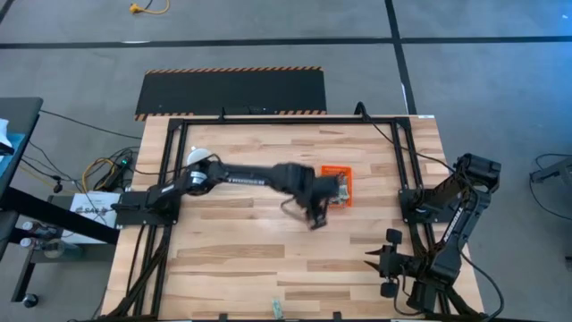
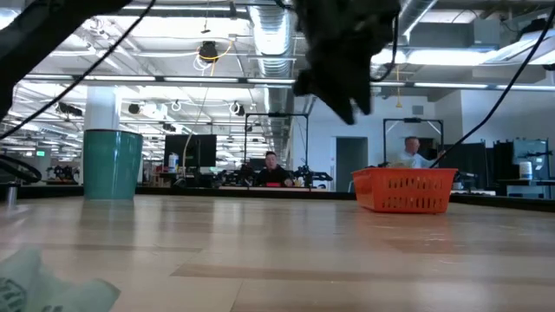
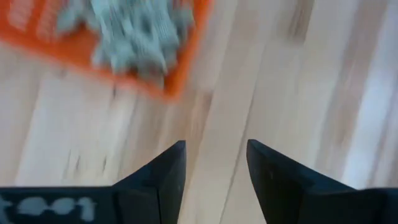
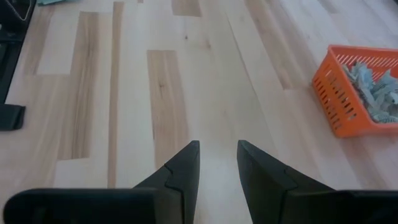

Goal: Pick and place Stevia / Truvia into bins
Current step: Put the right stevia packet into the orange bin, then put the stevia packet into the orange bin

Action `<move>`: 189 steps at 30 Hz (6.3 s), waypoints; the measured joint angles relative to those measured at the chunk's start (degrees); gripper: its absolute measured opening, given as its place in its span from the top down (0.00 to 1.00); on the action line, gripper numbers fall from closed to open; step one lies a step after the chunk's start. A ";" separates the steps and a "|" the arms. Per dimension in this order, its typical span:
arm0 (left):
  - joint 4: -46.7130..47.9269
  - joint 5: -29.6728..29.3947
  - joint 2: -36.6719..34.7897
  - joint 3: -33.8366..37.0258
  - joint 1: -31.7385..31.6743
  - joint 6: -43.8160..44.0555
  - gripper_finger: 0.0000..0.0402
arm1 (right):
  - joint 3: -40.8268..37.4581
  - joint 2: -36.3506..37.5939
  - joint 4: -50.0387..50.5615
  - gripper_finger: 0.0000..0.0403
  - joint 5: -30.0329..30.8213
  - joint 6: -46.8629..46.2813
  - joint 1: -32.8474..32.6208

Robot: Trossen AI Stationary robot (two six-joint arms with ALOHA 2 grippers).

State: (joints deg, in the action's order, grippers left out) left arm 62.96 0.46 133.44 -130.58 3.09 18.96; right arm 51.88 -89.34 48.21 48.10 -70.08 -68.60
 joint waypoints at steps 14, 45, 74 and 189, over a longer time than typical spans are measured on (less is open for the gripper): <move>12.22 -28.66 -1.04 0.69 17.09 4.76 0.61 | 1.07 0.59 4.94 0.75 -29.77 6.55 7.91; -14.00 -37.28 -1.00 10.80 27.14 2.42 0.61 | 0.18 0.02 6.62 0.49 -64.15 17.56 6.88; -14.07 -38.05 -1.00 10.80 27.04 4.36 0.61 | -7.18 -0.02 -3.49 0.54 -62.43 8.61 5.95; -5.94 -6.53 1.83 11.15 36.91 -0.24 0.61 | 2.23 20.98 8.84 0.75 -15.95 21.04 18.90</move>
State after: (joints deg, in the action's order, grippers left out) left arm 57.03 -6.07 135.27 -119.44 39.99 18.72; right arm 54.11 -68.36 57.05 32.15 -49.04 -49.70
